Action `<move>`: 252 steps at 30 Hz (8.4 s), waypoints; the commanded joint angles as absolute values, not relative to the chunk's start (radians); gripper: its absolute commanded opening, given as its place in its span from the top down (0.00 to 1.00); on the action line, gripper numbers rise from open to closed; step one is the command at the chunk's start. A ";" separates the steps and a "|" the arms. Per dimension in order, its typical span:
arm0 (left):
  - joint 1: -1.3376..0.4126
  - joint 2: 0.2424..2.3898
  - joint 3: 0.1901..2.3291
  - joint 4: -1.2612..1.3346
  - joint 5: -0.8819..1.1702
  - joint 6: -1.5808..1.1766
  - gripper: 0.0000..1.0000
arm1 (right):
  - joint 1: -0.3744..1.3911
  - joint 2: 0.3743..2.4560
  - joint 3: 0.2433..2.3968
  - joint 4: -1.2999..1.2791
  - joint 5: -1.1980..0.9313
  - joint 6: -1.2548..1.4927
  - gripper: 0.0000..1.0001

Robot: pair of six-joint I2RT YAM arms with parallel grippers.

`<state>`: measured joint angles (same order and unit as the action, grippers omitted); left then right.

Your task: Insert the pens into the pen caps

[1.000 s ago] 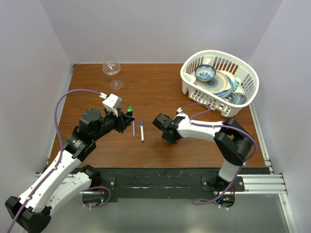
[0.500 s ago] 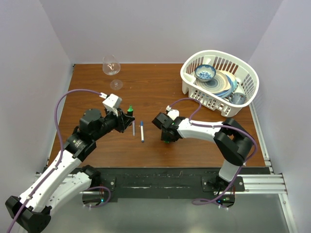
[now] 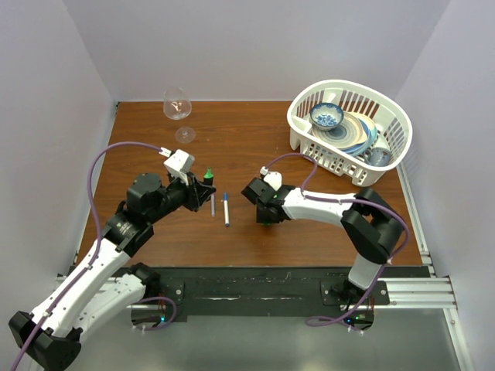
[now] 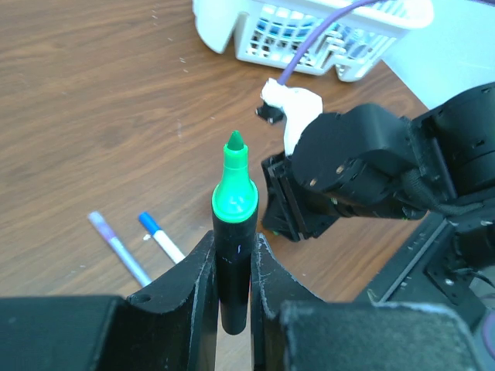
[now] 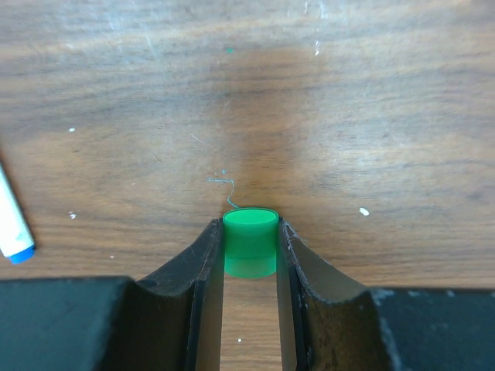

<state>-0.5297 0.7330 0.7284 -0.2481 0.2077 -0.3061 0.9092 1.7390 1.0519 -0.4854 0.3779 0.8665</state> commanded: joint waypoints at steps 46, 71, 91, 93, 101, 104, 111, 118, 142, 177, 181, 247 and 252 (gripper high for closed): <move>-0.534 0.900 0.505 0.178 0.526 -0.563 1.00 | 1.037 1.451 1.322 -0.232 0.545 0.770 1.00; -0.534 0.930 0.557 0.247 0.453 -0.612 1.00 | 1.226 1.459 1.200 -0.362 0.695 0.922 0.93; -0.534 0.848 0.591 0.382 0.738 -0.578 1.00 | 1.249 1.071 1.017 -0.209 0.585 0.764 0.31; -0.534 0.815 0.581 0.385 0.779 -0.572 1.00 | 1.249 1.022 0.980 -0.174 0.540 0.712 0.24; -0.534 0.733 0.600 0.221 0.886 -0.462 1.00 | 1.247 0.917 1.098 -0.211 0.160 0.440 0.22; -0.534 0.713 0.606 0.187 0.972 -0.436 1.00 | 1.247 0.923 1.178 -0.287 0.073 0.355 0.23; -0.534 0.681 0.604 0.155 1.078 -0.376 1.00 | 1.249 1.040 1.342 -0.425 0.003 0.241 0.23; -0.534 0.672 0.581 0.179 1.126 -0.371 1.00 | 1.239 1.137 1.473 -0.560 -0.046 0.161 0.31; -0.534 0.687 0.581 0.210 1.056 -0.357 1.00 | 1.186 1.212 1.304 -0.512 -0.261 0.242 1.00; -0.506 0.973 0.836 0.089 0.885 -0.043 1.00 | 1.187 1.224 0.867 -0.420 -0.540 0.449 1.00; -0.506 0.968 0.851 0.055 0.890 0.001 1.00 | 1.189 1.229 0.853 -0.402 -0.607 0.466 1.00; -0.479 1.360 0.922 -0.459 -0.218 -0.396 1.00 | 1.149 0.749 1.042 -0.575 0.422 0.649 0.07; -0.465 1.504 0.966 -0.526 -0.301 -0.492 1.00 | 1.147 0.698 1.012 -0.583 0.436 0.646 0.07</move>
<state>-0.4820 1.4361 0.9031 -0.4553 -0.1963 -0.3851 1.1461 0.7387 1.0176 -0.5850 0.3851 0.6407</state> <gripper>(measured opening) 0.210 0.932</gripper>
